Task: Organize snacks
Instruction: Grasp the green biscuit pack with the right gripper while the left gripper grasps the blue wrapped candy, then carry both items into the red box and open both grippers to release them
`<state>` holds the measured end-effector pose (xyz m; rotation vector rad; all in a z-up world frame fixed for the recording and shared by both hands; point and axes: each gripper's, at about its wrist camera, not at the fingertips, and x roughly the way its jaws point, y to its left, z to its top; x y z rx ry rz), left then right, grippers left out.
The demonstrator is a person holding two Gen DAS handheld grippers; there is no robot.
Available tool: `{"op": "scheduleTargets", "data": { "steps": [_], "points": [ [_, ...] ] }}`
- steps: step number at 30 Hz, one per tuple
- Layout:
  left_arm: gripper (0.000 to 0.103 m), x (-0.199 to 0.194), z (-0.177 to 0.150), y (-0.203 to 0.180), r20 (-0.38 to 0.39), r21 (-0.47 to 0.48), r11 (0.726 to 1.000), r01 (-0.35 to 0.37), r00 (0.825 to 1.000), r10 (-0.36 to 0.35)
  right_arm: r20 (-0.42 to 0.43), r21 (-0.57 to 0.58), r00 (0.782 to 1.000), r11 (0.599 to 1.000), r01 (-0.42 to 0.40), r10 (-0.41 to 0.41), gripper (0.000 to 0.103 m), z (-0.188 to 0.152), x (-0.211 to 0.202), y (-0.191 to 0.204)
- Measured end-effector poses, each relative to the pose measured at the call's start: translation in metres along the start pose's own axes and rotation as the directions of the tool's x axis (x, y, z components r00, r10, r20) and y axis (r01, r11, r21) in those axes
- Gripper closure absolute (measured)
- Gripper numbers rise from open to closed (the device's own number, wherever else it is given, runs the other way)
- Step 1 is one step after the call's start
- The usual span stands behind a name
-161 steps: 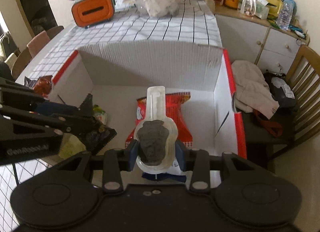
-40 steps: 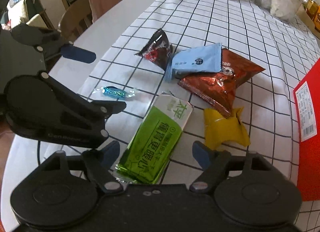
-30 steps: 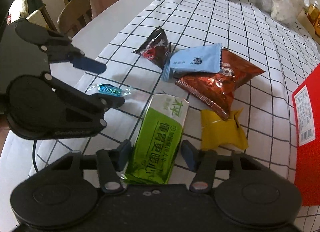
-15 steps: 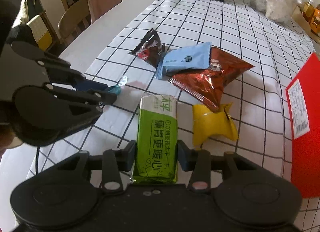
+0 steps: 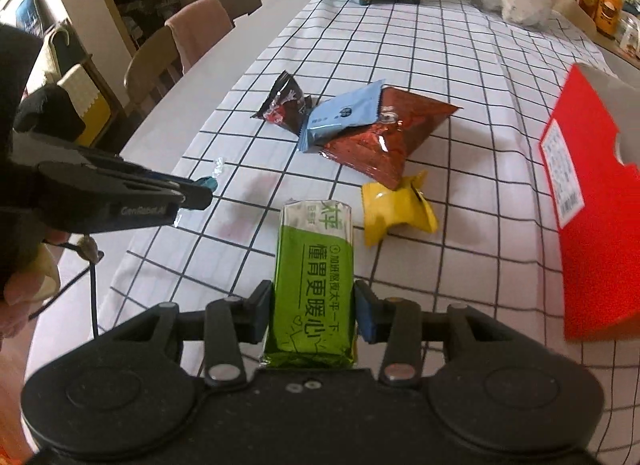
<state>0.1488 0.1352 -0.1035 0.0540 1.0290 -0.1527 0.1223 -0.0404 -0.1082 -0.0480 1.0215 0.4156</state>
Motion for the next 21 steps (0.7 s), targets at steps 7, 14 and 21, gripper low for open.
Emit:
{"op": "scheduleTargets", "data": {
  "steps": [7, 14, 21],
  "points": [
    [0.091, -0.035, 0.001, -0.018, 0.040, -0.007, 1.000, -0.001, 0.999, 0.001, 0.061, 0.020, 0.998, 1.000, -0.014, 0.013, 0.062, -0.001, -0.038, -0.014],
    [0.091, -0.066, 0.011, -0.046, 0.079, 0.005, 1.000, -0.006, 0.997, 0.006, 0.125, 0.051, 0.992, 0.998, -0.020, 0.014, 0.062, 0.002, -0.073, -0.040],
    [0.091, -0.090, 0.025, -0.087, 0.126, 0.034, 0.999, -0.005, 0.992, 0.001, 0.180, 0.051, 0.984, 0.998, -0.025, 0.015, 0.062, 0.002, -0.105, -0.075]
  ]
}}
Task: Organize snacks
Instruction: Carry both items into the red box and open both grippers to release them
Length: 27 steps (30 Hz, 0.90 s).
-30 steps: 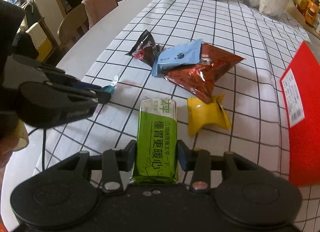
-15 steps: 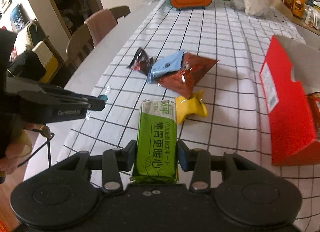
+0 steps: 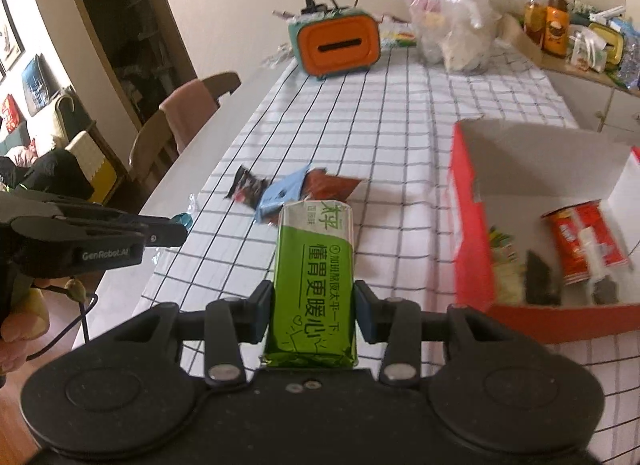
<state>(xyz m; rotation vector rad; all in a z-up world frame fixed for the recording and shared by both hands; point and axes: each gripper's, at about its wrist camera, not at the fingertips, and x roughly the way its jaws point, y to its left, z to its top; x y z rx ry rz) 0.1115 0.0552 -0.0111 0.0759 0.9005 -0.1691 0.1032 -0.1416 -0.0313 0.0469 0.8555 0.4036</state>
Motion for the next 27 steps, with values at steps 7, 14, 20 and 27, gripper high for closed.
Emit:
{"op": "scheduleTargets", "data": {
  "steps": [7, 14, 20, 27],
  "points": [
    [0.091, -0.014, 0.019, -0.051, 0.031, 0.015, 1.000, -0.014, 0.999, 0.014, 0.054, -0.003, 0.999, 1.000, 0.004, -0.004, 0.062, 0.005, -0.033, -0.044],
    [0.091, -0.018, 0.035, -0.108, 0.060, 0.058, 0.998, -0.006, 0.998, 0.003, 0.089, 0.001, 0.996, 1.000, 0.018, -0.018, 0.062, 0.007, -0.062, -0.095],
    [0.091, -0.005, 0.051, -0.155, 0.048, 0.073, 0.997, 0.018, 0.999, -0.021, 0.098, 0.019, 0.994, 0.999, 0.046, -0.047, 0.062, 0.008, -0.074, -0.141],
    [0.091, 0.017, 0.072, -0.204, 0.036, 0.095, 0.995, 0.016, 0.999, -0.020, 0.094, 0.037, 0.991, 0.995, 0.096, -0.099, 0.062, 0.009, -0.077, -0.197]
  ]
}}
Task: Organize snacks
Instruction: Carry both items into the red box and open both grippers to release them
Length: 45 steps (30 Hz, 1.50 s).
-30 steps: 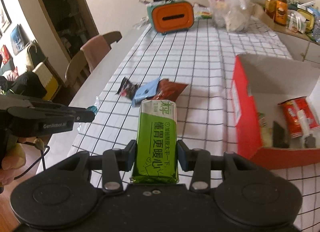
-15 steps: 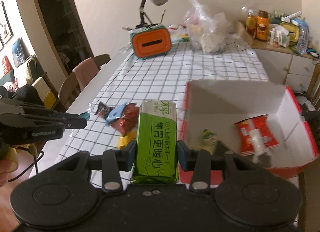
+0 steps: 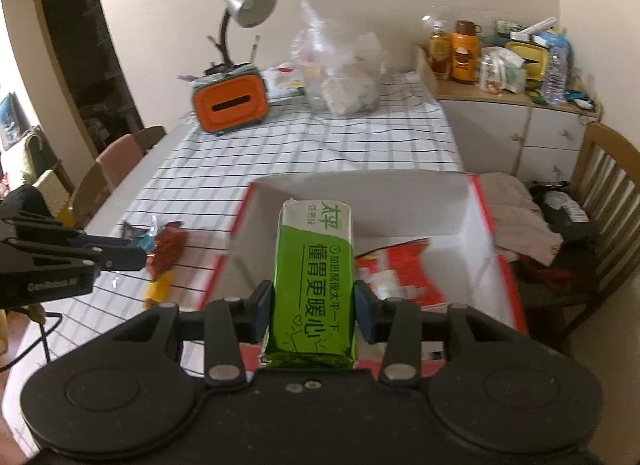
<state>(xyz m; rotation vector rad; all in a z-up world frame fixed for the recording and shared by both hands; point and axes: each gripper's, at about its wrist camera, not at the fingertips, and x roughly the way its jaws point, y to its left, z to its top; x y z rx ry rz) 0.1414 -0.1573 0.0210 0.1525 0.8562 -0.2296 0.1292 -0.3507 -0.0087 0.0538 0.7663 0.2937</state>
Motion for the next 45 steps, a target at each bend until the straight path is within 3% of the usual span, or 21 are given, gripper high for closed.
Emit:
{"op": "scheduleTargets", "data": {
  "steps": [10, 23, 35, 45],
  "points": [
    [0.091, 0.067, 0.030, -0.050, -0.078, 0.050, 0.998, -0.041, 0.996, 0.045, -0.060, 0.019, 0.997, 0.999, 0.050, -0.049, 0.062, 0.008, 0.042, -0.056],
    [0.091, 0.133, 0.040, -0.080, -0.166, 0.133, 0.987, -0.090, 0.980, 0.112, -0.159, -0.132, 0.986, 0.991, 0.026, -0.047, 0.062, 0.011, 0.106, -0.054],
    [0.091, 0.158, 0.041, -0.098, -0.264, 0.208, 0.972, -0.104, 0.951, 0.159, -0.245, -0.131, 0.968, 0.991, 0.025, -0.057, 0.062, 0.000, 0.125, -0.056],
    [0.089, 0.145, 0.041, -0.085, -0.251, 0.135, 0.987, -0.090, 0.960, 0.122, -0.229, -0.107, 0.973, 0.994, -0.007, -0.018, 0.058, -0.001, 0.109, -0.057]
  ]
}}
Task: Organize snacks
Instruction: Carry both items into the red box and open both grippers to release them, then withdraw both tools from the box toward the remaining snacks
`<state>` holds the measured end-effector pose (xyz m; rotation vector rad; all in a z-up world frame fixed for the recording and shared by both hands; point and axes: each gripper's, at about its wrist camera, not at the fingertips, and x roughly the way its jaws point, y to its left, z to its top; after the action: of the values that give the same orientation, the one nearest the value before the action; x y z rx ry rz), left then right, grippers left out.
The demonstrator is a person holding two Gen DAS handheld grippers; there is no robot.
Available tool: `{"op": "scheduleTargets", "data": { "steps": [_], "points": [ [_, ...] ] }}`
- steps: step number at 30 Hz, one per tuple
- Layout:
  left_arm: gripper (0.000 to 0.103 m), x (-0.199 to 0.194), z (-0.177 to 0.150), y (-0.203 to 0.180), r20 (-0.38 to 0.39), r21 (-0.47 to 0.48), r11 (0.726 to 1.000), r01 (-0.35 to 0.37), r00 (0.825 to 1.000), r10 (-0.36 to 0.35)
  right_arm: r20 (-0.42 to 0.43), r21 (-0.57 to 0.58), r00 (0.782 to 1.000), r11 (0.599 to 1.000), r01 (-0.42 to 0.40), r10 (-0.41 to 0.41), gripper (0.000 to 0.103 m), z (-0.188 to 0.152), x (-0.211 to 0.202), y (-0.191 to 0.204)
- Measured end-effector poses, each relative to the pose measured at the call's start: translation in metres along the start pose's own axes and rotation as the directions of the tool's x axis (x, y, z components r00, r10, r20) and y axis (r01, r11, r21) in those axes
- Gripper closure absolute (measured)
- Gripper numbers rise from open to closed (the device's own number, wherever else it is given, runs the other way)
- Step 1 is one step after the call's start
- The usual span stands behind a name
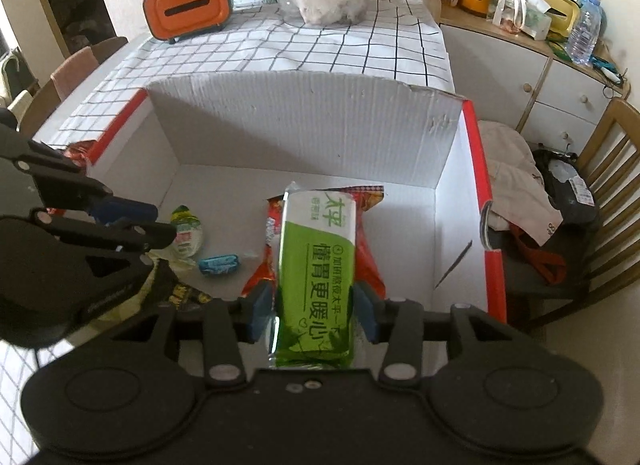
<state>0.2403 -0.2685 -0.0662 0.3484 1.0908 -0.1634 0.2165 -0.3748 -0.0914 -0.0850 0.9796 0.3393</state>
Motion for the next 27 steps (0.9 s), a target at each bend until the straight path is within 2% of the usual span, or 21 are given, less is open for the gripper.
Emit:
{"op": "scheduleTargets", "data": {
  "steps": [2, 9, 13, 17, 19, 25, 27],
  "points": [
    [0.087, -0.005, -0.004, 0.005, 0.012, -0.017, 1.000, 0.024, 1.000, -0.024, 0.010, 0.003, 1.000, 1.000, -0.013, 0.013, 0.054, -0.001, -0.007, 0.001],
    [0.079, -0.029, -0.017, 0.018, 0.062, -0.065, 0.997, 0.047, 0.997, -0.043, 0.058, 0.024, 0.997, 0.998, -0.059, 0.057, 0.044, 0.000, -0.032, 0.004],
    [0.069, -0.048, -0.023, 0.026, 0.111, -0.090, 0.994, 0.061, 0.993, -0.051, 0.090, 0.027, 0.993, 0.997, -0.077, 0.074, 0.040, 0.002, -0.047, 0.008],
    [0.048, -0.067, -0.029, 0.034, 0.157, -0.105, 0.992, 0.066, 0.986, -0.049, 0.116, 0.014, 0.988, 0.995, -0.103, 0.101, 0.038, 0.003, -0.062, 0.016],
    [0.045, -0.076, -0.033, 0.038, 0.178, -0.109, 0.992, 0.067, 0.983, -0.047, 0.128, 0.010, 0.986, 0.994, -0.113, 0.111, 0.032, 0.004, -0.068, 0.020],
    [0.034, -0.097, -0.048, 0.053, 0.216, -0.135, 0.989, 0.059, 0.976, -0.028, 0.157, 0.003, 0.976, 0.988, -0.154, 0.152, 0.023, 0.006, -0.086, 0.034],
    [0.033, -0.102, -0.054, 0.059, 0.228, -0.142, 0.988, 0.059, 0.973, -0.026, 0.162, 0.001, 0.973, 0.986, -0.167, 0.165, 0.022, 0.005, -0.090, 0.040]
  ]
}}
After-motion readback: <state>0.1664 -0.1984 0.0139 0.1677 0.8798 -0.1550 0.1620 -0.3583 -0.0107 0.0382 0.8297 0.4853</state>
